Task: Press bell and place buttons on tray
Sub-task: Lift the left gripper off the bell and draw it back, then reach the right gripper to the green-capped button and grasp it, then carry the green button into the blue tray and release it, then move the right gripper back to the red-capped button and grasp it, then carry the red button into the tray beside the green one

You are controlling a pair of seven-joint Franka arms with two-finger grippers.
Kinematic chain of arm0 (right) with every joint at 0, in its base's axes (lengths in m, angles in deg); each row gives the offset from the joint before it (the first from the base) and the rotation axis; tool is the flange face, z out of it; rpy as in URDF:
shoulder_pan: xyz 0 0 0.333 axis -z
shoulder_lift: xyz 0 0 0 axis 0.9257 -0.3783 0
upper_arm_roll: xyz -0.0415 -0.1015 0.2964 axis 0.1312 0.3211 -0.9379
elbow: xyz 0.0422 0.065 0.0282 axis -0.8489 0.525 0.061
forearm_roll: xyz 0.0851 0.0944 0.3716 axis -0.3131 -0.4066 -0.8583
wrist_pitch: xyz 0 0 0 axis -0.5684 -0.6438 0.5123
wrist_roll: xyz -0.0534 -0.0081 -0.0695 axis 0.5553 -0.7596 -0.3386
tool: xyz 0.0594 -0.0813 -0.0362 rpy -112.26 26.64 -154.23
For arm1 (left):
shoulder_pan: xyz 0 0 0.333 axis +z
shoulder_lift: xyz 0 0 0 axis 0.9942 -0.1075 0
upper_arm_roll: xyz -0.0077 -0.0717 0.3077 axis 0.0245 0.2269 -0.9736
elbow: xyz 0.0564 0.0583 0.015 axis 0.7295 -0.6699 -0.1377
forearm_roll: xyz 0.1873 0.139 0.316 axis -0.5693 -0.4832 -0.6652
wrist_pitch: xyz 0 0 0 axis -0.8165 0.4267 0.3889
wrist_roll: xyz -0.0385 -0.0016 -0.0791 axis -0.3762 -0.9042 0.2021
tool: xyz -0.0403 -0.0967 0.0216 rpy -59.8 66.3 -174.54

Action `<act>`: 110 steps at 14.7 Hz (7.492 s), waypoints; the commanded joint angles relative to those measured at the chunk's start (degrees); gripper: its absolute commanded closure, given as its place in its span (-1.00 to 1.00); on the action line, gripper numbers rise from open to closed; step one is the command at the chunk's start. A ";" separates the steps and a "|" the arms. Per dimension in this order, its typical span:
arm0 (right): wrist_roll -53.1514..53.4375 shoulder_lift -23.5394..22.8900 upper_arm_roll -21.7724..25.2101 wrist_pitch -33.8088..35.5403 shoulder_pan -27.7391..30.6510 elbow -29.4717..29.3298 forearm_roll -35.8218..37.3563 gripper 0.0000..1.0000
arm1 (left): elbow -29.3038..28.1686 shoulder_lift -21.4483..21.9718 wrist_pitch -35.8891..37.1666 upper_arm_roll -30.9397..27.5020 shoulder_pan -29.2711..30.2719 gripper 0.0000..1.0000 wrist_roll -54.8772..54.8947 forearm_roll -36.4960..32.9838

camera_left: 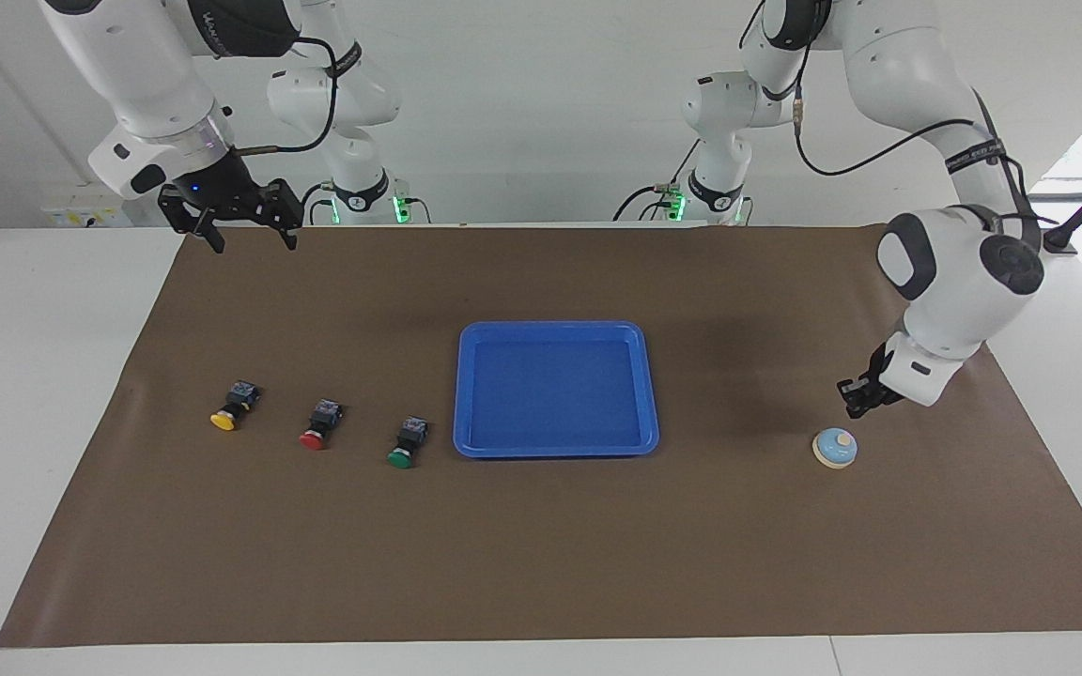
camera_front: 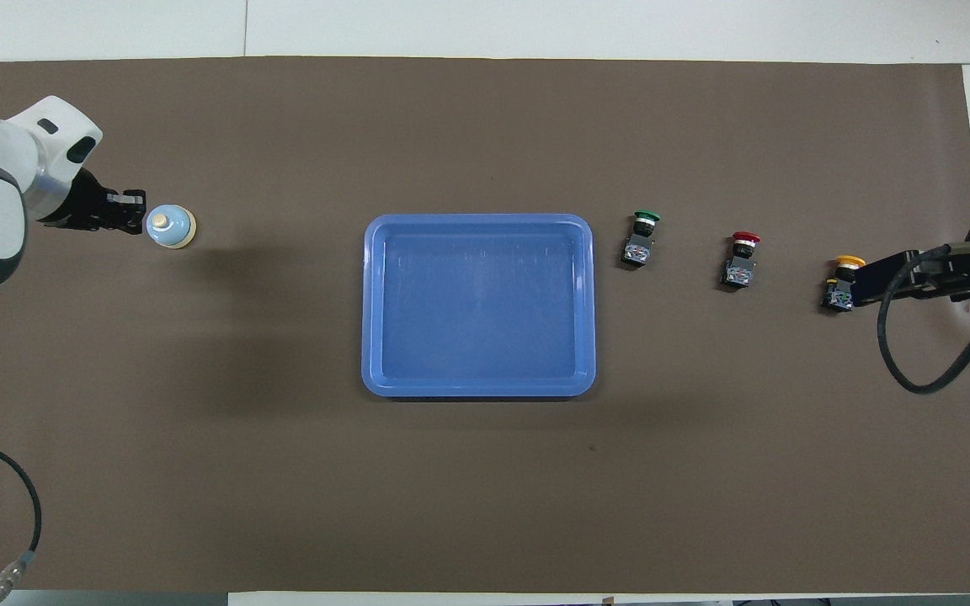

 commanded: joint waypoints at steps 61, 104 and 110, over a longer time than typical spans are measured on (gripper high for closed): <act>40.35 -27.64 -3.95 -26.21 -22.12 -0.87 -0.54 1.00 | 2.69 18.79 24.01 0.47 0.30 -1.00 5.21 1.39; 25.23 -19.46 -3.68 -45.07 2.23 19.93 4.56 1.00 | 2.69 18.79 24.01 0.47 0.30 -1.00 5.21 1.39; 32.06 -20.24 -3.95 -24.94 -9.35 2.27 2.54 1.00 | 2.69 18.79 24.01 0.47 0.30 -1.00 5.21 1.39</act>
